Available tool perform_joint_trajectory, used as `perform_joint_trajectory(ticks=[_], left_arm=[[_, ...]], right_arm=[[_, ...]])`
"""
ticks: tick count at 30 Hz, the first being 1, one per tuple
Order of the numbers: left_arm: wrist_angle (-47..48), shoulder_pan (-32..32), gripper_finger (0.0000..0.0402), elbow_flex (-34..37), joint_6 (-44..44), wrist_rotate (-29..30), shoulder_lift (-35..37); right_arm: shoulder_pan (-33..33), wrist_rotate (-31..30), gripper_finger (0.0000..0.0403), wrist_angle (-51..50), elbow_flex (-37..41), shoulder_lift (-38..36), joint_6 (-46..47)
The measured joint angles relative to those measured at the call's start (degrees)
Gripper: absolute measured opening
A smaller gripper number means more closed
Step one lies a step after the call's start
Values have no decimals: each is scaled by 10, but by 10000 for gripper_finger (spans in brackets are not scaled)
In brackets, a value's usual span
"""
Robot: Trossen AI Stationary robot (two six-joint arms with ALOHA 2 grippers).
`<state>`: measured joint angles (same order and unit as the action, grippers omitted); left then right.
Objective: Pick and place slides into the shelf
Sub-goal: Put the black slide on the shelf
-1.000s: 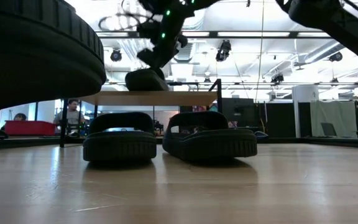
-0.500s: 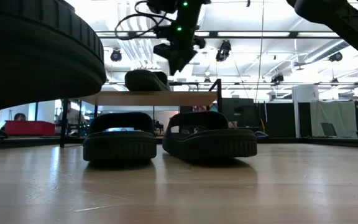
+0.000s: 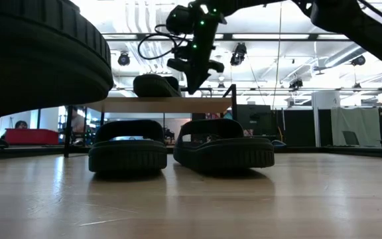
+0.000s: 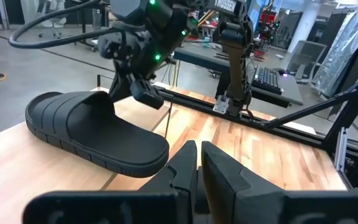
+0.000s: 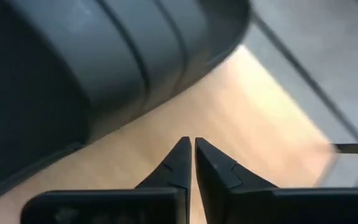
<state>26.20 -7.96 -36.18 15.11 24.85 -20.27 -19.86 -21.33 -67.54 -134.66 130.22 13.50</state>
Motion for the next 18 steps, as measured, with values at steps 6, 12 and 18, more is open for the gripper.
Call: perform_joint_trajectory(ticks=[6, 12, 18], left_arm=[[0, 0, 10, 0, 10, 0, 0], [2, 0, 10, 0, 11, 0, -2], [1, 0, 10, 0, 11, 0, -4]], right_arm=[[3, 16, 9, 51, 0, 17, -39], [3, 23, 9, 110, 0, 26, -45], [3, 58, 9, 132, 0, 27, -45]])
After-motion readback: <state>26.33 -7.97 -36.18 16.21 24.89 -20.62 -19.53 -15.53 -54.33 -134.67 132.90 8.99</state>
